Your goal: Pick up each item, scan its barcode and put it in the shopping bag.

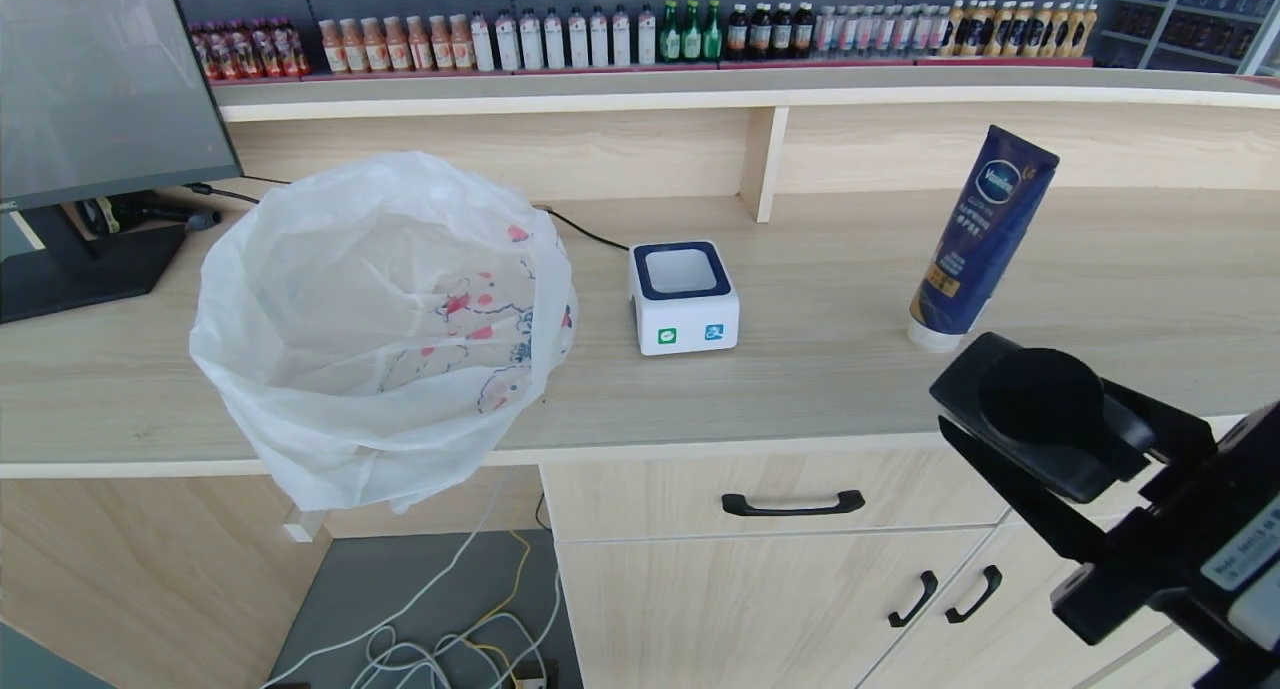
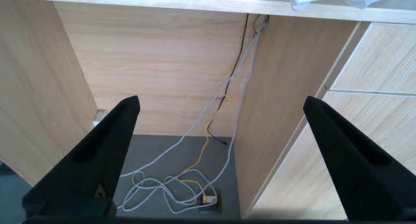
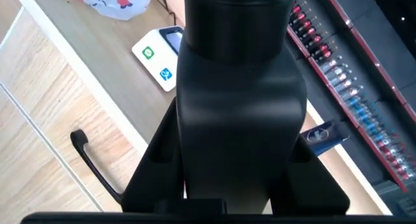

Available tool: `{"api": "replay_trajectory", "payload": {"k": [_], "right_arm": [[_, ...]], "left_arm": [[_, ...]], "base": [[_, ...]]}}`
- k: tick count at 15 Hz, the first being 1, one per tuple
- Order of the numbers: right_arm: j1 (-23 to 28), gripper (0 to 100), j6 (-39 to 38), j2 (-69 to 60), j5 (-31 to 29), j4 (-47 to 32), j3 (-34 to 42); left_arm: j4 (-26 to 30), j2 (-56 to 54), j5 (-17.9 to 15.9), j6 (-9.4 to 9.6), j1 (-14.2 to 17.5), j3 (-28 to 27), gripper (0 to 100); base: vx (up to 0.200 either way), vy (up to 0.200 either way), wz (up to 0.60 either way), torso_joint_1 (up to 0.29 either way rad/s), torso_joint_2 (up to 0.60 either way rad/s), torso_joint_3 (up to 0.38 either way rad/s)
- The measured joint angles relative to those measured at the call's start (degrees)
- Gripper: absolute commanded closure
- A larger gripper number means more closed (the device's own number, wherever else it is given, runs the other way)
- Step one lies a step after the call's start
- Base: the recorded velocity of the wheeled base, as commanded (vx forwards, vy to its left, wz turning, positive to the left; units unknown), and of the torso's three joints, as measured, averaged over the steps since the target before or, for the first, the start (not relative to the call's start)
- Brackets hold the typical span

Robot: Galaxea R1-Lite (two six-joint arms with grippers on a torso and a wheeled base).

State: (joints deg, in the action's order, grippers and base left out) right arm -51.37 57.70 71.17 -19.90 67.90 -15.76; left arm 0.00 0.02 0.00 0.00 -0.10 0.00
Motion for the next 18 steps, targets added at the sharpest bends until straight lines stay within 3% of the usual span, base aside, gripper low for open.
{"api": "replay_trajectory", "payload": {"k": [10, 18], "right_arm": [[-9.57, 100, 13.96, 1.16, -0.27, 0.30, -1.43], [-16.13, 100, 19.21, 7.78, -0.22, 0.41, -4.61]], "left_arm": [[0.00, 0.00, 0.00, 0.00, 0.00, 0.00, 0], [0.00, 0.00, 0.00, 0.00, 0.00, 0.00, 0]], "base": [[0.000, 0.000, 0.00, 0.000, 0.00, 0.000], [0.000, 0.000, 0.00, 0.000, 0.00, 0.000]]}}
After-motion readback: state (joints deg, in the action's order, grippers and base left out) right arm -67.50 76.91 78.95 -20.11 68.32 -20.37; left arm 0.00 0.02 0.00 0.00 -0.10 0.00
